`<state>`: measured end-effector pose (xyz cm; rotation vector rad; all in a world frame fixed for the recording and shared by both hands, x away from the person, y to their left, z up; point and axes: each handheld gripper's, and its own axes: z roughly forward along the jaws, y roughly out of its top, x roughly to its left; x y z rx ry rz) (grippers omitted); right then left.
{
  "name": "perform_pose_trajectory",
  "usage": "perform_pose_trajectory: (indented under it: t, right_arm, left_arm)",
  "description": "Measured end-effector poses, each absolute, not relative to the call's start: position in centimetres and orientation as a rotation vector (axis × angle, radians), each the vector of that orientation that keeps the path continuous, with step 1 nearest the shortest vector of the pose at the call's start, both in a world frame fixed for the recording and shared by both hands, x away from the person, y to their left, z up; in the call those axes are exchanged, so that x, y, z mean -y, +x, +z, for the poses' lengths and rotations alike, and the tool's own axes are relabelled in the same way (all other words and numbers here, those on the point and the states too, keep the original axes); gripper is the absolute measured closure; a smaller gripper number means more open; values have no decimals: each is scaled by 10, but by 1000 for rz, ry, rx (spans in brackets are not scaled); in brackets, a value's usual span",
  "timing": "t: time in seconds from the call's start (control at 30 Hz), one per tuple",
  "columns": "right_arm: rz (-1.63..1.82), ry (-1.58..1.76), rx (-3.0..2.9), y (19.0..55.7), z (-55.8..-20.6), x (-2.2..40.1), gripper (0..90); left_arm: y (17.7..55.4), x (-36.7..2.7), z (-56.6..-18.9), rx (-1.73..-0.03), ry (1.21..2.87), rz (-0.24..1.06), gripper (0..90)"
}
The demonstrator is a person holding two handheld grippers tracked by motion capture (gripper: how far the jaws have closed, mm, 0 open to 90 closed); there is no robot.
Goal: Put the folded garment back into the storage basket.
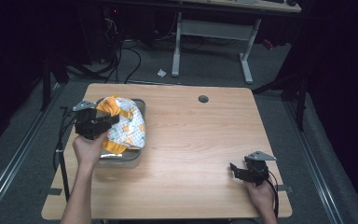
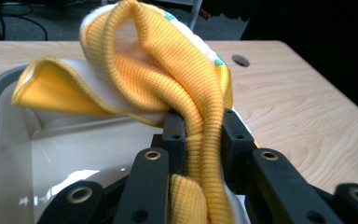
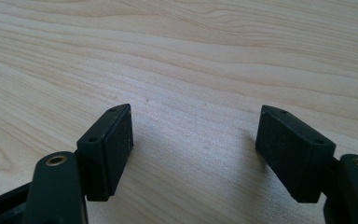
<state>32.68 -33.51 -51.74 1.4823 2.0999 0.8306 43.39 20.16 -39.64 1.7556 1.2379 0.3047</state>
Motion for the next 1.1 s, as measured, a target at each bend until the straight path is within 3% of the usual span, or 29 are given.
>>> perform_pose_trajectory:
  t: [1.0, 1.1]
  right_arm:
    - [831, 1483, -2100, 327, -517, 335, 276]
    - [831, 1483, -2099, 327, -517, 335, 276]
  left_arm:
    - [466, -195, -446, -1438, 2023, 380, 725]
    - [466, -194, -447, -1474, 2046, 396, 684]
